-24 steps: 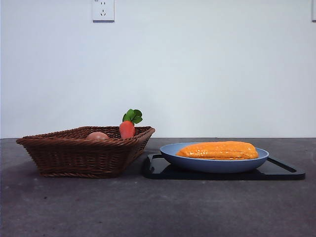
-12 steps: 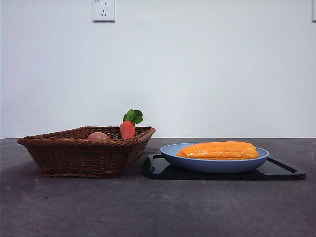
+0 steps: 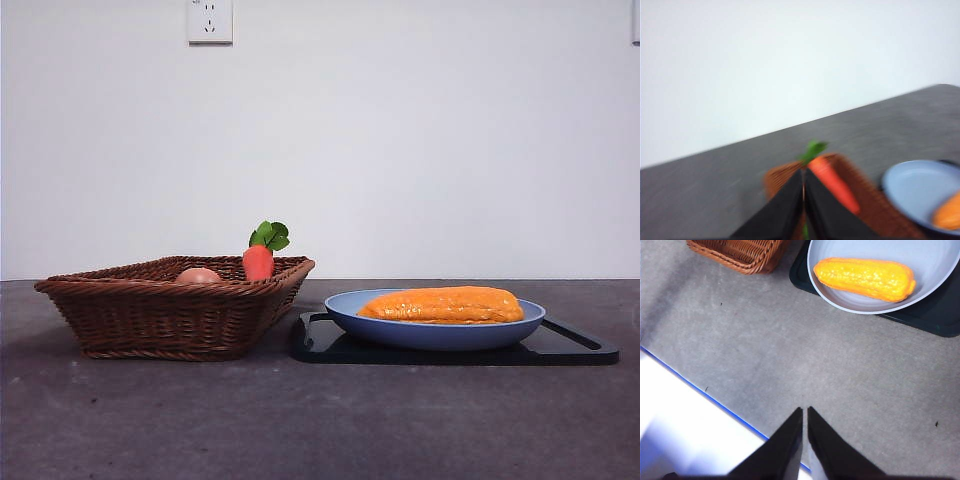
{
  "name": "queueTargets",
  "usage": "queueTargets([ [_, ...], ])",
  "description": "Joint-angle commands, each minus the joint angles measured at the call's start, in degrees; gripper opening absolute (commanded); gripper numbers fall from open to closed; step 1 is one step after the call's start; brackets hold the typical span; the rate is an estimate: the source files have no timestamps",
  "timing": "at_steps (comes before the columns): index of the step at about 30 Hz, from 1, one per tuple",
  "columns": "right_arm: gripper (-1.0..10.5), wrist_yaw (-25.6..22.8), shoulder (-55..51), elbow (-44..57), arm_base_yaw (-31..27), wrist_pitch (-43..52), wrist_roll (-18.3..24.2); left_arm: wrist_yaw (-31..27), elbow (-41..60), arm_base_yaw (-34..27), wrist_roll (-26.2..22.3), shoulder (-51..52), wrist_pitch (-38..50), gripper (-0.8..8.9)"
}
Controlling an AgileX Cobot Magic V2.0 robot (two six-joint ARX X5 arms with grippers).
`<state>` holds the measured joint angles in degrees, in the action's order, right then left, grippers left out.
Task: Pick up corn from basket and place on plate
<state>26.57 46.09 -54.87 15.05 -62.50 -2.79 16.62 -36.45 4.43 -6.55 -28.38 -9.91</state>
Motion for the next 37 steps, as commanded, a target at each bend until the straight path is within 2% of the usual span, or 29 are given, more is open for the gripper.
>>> queueTargets([
  [1,0.0,0.0,0.2,-0.6,0.2,0.3,0.2,-4.2,6.0,-1.6,1.7,4.9,1.2,0.04],
  [9,0.0,0.0,0.2,-0.6,0.2,0.4,0.2,-5.7,19.8,-3.7,2.9,17.2,0.9,0.04],
  [18,0.0,0.0,0.2,-0.6,0.2,0.4,0.2,-5.8,29.8,-4.2,4.3,24.5,0.4,0.04],
  [24,0.0,0.0,0.2,-0.6,0.2,0.3,0.2,-5.8,33.5,-4.2,4.3,28.3,0.0,0.04],
  [37,0.0,0.0,0.2,-0.6,0.2,0.3,0.2,-5.7,34.3,-4.2,4.3,28.2,-3.4,0.04],
])
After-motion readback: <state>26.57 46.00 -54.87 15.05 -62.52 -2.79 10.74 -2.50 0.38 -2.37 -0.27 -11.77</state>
